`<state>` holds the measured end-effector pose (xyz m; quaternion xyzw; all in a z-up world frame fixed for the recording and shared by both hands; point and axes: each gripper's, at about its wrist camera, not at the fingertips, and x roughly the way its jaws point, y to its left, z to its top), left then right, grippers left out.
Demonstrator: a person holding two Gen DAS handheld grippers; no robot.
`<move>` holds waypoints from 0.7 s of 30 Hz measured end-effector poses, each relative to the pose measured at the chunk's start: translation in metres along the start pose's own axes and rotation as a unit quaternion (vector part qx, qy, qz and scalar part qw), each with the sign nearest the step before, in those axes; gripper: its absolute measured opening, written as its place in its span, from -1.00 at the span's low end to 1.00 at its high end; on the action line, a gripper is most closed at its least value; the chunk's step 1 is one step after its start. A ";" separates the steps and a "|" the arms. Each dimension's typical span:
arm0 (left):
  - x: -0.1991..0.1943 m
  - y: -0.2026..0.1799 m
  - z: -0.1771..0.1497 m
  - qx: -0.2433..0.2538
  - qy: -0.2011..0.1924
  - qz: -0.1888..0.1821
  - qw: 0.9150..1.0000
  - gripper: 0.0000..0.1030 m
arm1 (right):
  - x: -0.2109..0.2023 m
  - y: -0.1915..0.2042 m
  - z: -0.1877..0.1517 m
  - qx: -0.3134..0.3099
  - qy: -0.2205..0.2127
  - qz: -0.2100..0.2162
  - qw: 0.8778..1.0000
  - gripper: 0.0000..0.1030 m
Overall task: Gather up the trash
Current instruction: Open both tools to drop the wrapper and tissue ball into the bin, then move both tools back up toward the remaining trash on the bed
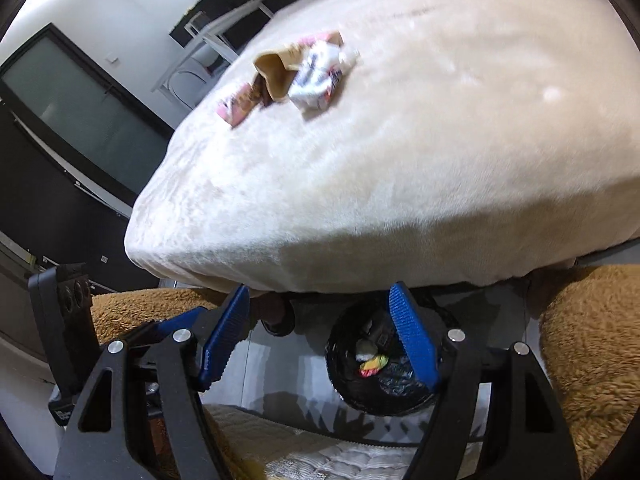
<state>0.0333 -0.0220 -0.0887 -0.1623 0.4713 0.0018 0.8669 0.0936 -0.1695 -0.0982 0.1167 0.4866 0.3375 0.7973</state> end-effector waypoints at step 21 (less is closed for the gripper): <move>-0.084 0.003 0.084 0.042 -0.141 0.025 0.989 0.43 | -0.060 0.042 0.057 -0.089 -0.090 -0.012 0.992 0.41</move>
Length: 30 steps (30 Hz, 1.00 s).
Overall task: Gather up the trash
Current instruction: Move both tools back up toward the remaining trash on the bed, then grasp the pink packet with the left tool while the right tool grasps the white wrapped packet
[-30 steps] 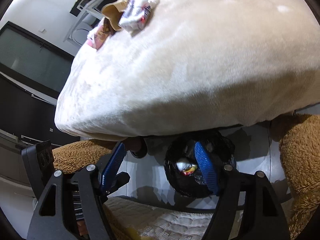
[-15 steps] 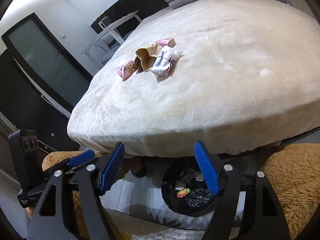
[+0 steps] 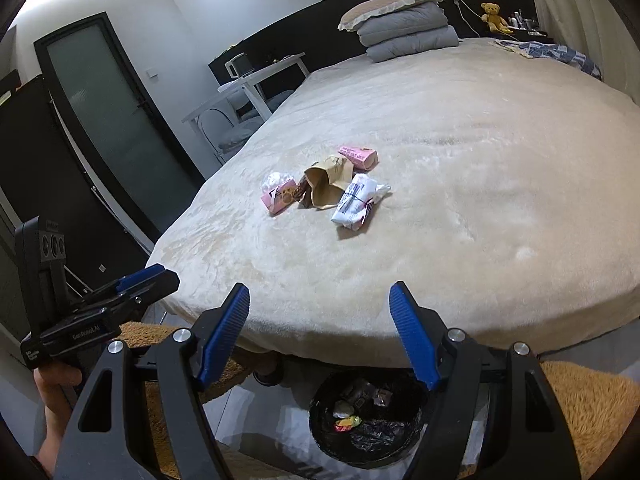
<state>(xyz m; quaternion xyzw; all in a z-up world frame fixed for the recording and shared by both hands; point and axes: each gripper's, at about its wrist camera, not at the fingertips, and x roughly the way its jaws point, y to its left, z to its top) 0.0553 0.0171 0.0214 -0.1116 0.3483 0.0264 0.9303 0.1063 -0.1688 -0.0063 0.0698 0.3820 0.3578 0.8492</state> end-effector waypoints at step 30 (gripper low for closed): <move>0.186 0.090 0.096 0.045 0.123 -0.067 0.989 0.40 | 0.177 -0.068 0.089 0.078 0.167 0.033 0.982 0.33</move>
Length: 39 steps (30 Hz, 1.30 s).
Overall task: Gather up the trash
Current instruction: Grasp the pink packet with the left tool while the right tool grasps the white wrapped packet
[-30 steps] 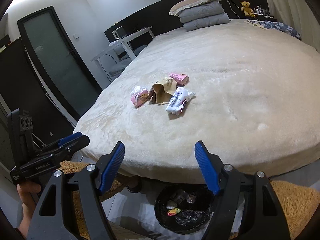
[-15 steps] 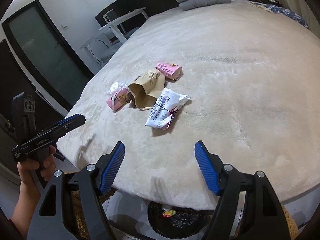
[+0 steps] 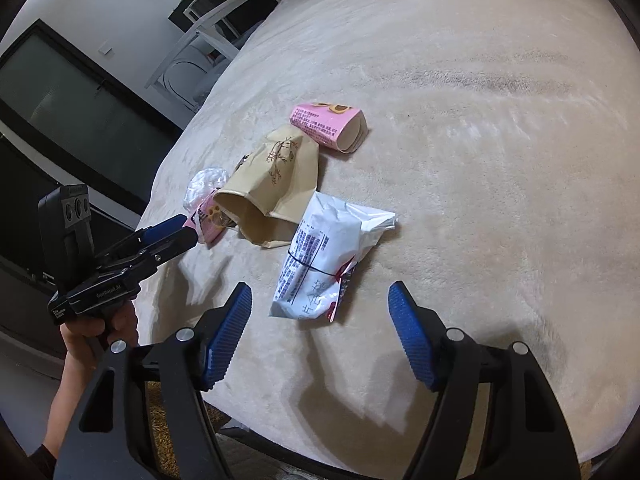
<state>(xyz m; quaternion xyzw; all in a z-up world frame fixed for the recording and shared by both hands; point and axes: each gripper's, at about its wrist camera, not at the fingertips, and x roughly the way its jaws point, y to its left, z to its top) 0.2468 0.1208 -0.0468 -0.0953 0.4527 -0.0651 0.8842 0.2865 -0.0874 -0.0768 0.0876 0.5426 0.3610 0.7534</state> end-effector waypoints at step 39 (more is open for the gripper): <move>-0.044 -0.031 -0.034 -0.028 -0.044 -0.019 0.998 -0.47 | -0.029 0.010 -0.024 -0.029 -0.058 -0.004 0.998 -0.15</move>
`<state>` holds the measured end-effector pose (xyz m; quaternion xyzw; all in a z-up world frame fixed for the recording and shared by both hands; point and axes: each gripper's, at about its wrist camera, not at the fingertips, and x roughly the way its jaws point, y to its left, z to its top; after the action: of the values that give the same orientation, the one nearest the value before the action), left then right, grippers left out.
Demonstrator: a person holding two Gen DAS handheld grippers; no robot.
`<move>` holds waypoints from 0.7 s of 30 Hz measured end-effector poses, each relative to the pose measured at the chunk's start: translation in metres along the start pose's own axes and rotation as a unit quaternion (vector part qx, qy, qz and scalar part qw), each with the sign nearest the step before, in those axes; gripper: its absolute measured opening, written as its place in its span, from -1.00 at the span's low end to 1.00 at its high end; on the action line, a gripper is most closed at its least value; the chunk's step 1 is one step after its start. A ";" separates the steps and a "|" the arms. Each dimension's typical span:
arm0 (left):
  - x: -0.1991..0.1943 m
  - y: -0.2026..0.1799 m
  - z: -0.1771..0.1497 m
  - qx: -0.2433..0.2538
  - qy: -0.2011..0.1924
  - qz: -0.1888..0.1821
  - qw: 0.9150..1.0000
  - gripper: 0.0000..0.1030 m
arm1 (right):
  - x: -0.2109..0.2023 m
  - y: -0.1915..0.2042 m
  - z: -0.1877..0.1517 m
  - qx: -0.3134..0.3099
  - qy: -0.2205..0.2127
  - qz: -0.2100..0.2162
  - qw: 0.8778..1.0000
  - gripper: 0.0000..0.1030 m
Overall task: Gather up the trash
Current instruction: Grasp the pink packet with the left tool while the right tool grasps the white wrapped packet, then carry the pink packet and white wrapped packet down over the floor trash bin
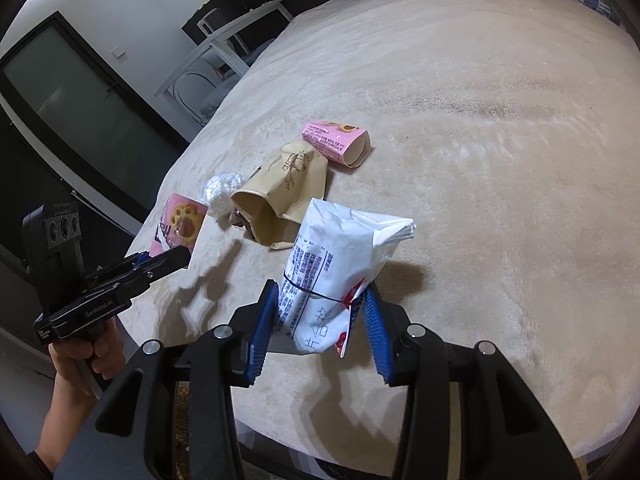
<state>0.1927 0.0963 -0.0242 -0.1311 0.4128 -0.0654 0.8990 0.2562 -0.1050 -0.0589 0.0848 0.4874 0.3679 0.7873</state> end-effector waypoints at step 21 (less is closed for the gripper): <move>-0.048 -0.046 -0.082 -0.024 -0.051 -0.001 0.998 -0.47 | -0.050 0.026 -0.070 -0.050 -0.069 -0.014 0.996 -0.15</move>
<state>0.0988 0.0485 -0.0271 -0.1555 0.3678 -0.0493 0.9155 0.1730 -0.1352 -0.0469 0.0636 0.4142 0.3742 0.8272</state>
